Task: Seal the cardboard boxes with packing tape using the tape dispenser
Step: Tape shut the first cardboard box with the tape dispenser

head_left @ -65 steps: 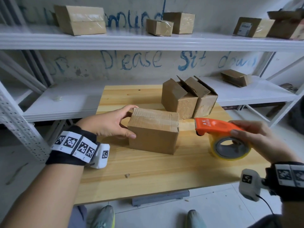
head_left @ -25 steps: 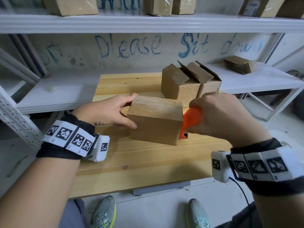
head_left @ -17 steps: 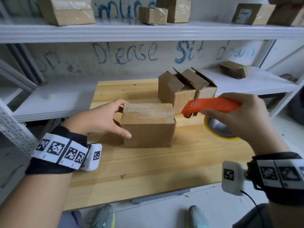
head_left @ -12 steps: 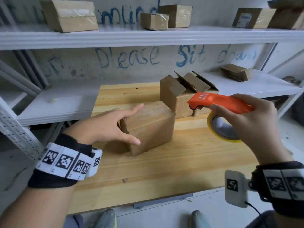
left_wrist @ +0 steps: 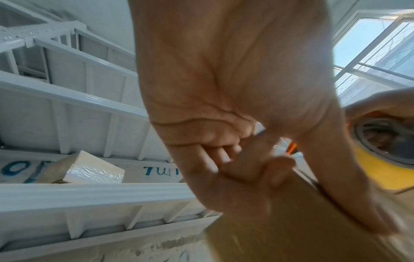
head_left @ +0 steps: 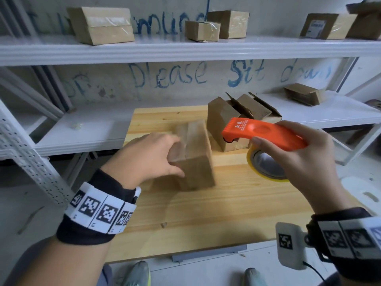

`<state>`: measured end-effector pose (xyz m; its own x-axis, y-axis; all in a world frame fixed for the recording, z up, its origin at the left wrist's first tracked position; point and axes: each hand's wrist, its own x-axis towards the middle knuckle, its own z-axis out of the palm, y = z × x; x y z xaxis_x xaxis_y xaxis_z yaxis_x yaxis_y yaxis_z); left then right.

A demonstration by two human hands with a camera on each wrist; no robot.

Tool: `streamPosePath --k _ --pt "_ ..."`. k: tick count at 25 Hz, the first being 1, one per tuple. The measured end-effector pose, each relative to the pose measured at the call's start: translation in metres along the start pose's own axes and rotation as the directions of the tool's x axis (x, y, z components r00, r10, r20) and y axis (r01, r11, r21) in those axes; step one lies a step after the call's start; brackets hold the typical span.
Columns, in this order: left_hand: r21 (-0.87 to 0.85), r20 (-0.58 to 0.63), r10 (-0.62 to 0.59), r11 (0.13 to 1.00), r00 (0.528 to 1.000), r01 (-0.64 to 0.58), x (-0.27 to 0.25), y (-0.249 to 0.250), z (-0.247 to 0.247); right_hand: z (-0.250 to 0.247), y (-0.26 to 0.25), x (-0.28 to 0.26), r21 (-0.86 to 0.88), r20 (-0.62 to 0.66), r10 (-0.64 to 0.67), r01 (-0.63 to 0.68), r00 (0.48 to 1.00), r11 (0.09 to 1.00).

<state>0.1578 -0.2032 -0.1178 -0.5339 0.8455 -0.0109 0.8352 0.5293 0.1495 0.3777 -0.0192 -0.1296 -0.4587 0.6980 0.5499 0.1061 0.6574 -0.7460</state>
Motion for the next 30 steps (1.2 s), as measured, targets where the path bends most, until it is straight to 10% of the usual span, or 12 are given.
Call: streamPosePath --k 14,21,30 --pt "-0.513 -0.097 0.073 0.851 0.993 -0.113 0.007 0.001 0.008 0.006 0.003 -0.005 0.193 0.123 -0.082 0.057 0.989 0.979" --pt "-0.975 0.052 0.102 0.222 0.993 0.028 -0.001 0.019 -0.005 0.012 -0.007 -0.009 0.246 0.119 -0.217 0.183 0.969 0.952" --pt "-0.971 0.207 0.119 -0.098 0.971 0.219 0.001 0.019 -0.002 0.016 -0.001 -0.012 0.264 0.123 -0.261 0.221 0.958 0.939"
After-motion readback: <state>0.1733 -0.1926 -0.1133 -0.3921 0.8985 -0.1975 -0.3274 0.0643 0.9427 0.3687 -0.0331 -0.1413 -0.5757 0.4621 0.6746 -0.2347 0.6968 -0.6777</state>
